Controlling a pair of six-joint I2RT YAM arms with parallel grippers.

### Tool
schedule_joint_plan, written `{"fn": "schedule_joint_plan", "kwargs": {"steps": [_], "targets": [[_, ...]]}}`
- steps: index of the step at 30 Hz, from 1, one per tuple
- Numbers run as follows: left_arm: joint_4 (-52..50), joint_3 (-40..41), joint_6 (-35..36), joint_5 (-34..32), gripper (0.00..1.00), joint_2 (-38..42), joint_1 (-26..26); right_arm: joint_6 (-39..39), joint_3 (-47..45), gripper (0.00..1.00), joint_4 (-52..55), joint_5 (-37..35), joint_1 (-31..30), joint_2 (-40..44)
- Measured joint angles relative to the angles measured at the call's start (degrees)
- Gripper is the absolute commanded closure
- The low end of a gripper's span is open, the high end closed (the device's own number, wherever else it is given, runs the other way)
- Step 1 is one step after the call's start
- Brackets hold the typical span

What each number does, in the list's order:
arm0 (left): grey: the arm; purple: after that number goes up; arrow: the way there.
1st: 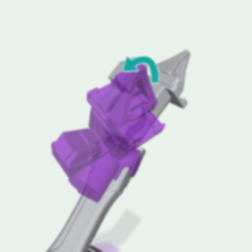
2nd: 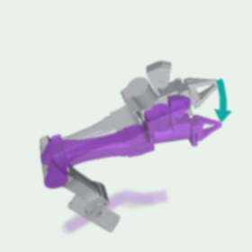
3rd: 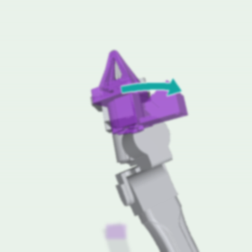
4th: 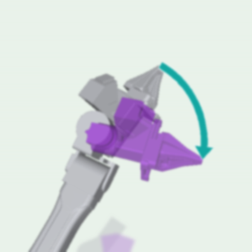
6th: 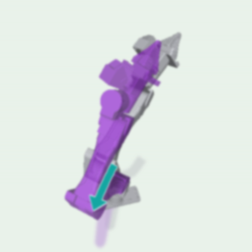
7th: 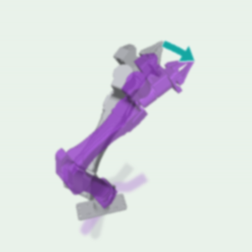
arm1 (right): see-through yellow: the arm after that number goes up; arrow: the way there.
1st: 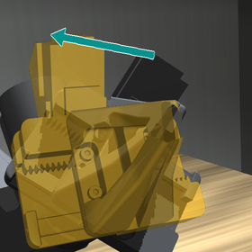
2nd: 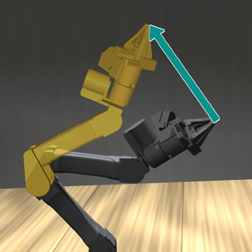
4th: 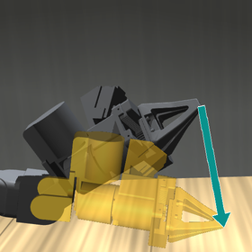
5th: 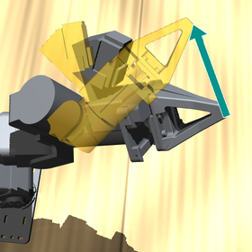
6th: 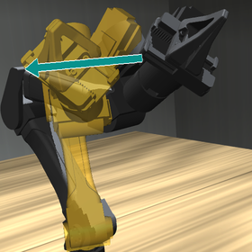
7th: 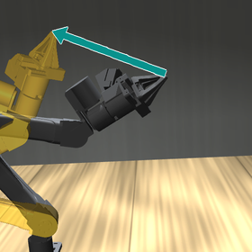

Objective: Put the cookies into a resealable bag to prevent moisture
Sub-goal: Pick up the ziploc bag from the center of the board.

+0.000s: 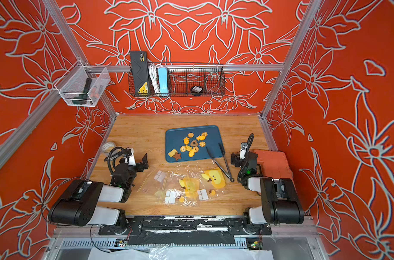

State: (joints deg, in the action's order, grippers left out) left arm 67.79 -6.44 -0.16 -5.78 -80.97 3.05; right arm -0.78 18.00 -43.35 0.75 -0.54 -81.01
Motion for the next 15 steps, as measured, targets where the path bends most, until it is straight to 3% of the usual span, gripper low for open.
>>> {"fn": "schedule_joint_plan", "kwargs": {"steps": [15], "targets": [[0.0, 0.0, 0.0, 0.5, 0.00, 0.0, 0.0, 0.0, 0.0, 0.02, 0.0, 0.8, 0.2, 0.0]]}}
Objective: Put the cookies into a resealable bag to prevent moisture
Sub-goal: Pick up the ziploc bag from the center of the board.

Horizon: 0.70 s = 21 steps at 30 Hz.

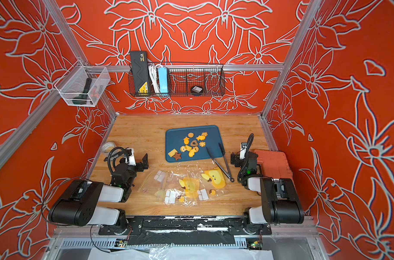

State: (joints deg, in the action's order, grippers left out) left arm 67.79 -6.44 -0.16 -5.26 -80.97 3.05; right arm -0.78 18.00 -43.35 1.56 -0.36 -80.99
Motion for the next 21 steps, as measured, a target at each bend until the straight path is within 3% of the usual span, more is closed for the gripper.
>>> {"fn": "schedule_joint_plan", "kwargs": {"steps": [14, 17, 21], "targets": [[-0.2, 0.0, 0.2, -0.1, 0.00, 0.2, 0.1, 0.0, 0.0, 0.02, 0.0, 0.0, 0.0, 0.0], [-8.0, -2.3, 0.4, -2.3, 0.00, 4.9, 1.7, 0.0, 0.8, 0.02, 2.9, 0.2, 0.0, 1.3], [-20.3, -11.0, -2.4, -5.7, 0.00, 14.4, 3.4, 1.0, 6.9, 0.02, 15.1, 0.7, 0.0, 8.5]]}}
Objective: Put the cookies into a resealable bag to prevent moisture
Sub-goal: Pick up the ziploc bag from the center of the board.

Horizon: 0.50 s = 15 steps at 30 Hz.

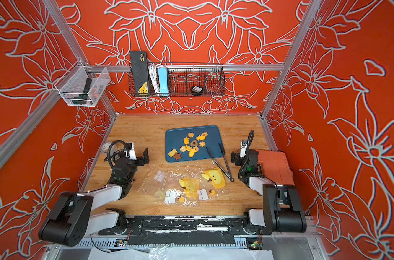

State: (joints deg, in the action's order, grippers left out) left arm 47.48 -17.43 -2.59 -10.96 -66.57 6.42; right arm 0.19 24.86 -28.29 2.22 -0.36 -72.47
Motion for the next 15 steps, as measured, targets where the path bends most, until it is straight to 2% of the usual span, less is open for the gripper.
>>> {"fn": "schedule_joint_plan", "kwargs": {"steps": [4, 7, 11, 15], "targets": [[-14.6, -10.1, -14.3, -8.7, 0.00, 6.4, 0.0, 9.9, 5.8, 0.01, 8.5, -3.1, 0.0, 7.4], [-26.8, -16.4, -23.9, -11.6, 0.00, 7.2, -0.8, 18.6, 9.7, 0.01, 17.2, -7.4, 0.1, 9.7], [-38.0, -18.1, -29.9, -9.7, 0.00, 7.8, -1.2, 27.8, 10.6, 0.02, 25.3, -9.0, 0.1, 11.4], [-45.5, -18.2, -32.2, -4.1, 0.00, 8.3, 0.6, 30.6, 10.9, 0.09, 30.2, -2.3, 0.2, 11.8]]}}
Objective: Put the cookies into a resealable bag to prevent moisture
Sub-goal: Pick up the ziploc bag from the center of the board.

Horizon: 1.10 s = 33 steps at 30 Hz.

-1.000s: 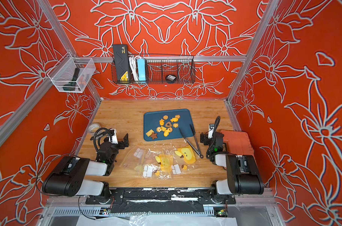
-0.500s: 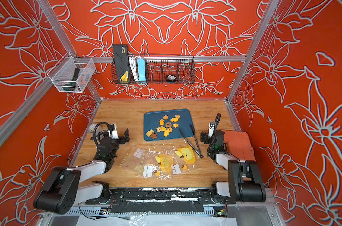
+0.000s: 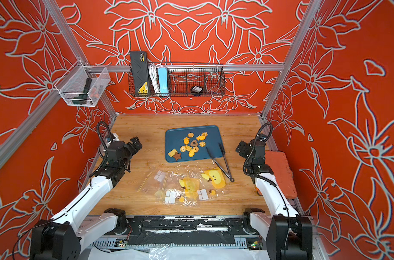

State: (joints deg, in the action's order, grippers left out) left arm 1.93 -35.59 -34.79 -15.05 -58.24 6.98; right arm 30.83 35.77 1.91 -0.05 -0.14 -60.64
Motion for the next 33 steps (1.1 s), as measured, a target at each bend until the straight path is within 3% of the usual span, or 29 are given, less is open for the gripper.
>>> {"fn": "schedule_joint_plan", "kwargs": {"steps": [5, 9, 15, 20, 26, 29, 33], "targets": [[-6.3, -1.0, -1.0, 3.9, 0.00, 1.3, 12.2, 0.2, 4.2, 0.10, 8.8, 8.3, -2.2, -0.3], [-9.4, -1.9, -1.1, 6.2, 0.00, 2.9, 20.2, -2.1, 10.5, 0.14, 16.4, 12.3, -7.8, -2.4], [-13.0, -1.5, -0.8, 10.8, 0.00, 3.6, 25.6, -3.7, 12.7, 0.22, 28.4, 13.9, -20.2, -3.3], [-15.0, -1.2, -1.1, 14.8, 0.03, 3.8, 29.6, -3.0, 12.7, 0.33, 40.7, 11.1, -27.8, -2.1], [-16.4, -1.1, -3.3, 16.7, 0.15, 3.1, 38.5, 0.4, 9.7, 0.35, 48.9, 6.9, -27.9, 3.1], [-16.0, -1.1, -5.4, 16.9, 0.24, 1.5, 42.5, 1.5, 9.4, 0.37, 48.8, 7.2, -27.0, 0.7], [-15.9, -1.1, -8.1, 17.0, 0.28, -2.4, 47.0, 1.7, 7.0, 0.39, 45.7, 9.4, -23.6, -2.8]]}}
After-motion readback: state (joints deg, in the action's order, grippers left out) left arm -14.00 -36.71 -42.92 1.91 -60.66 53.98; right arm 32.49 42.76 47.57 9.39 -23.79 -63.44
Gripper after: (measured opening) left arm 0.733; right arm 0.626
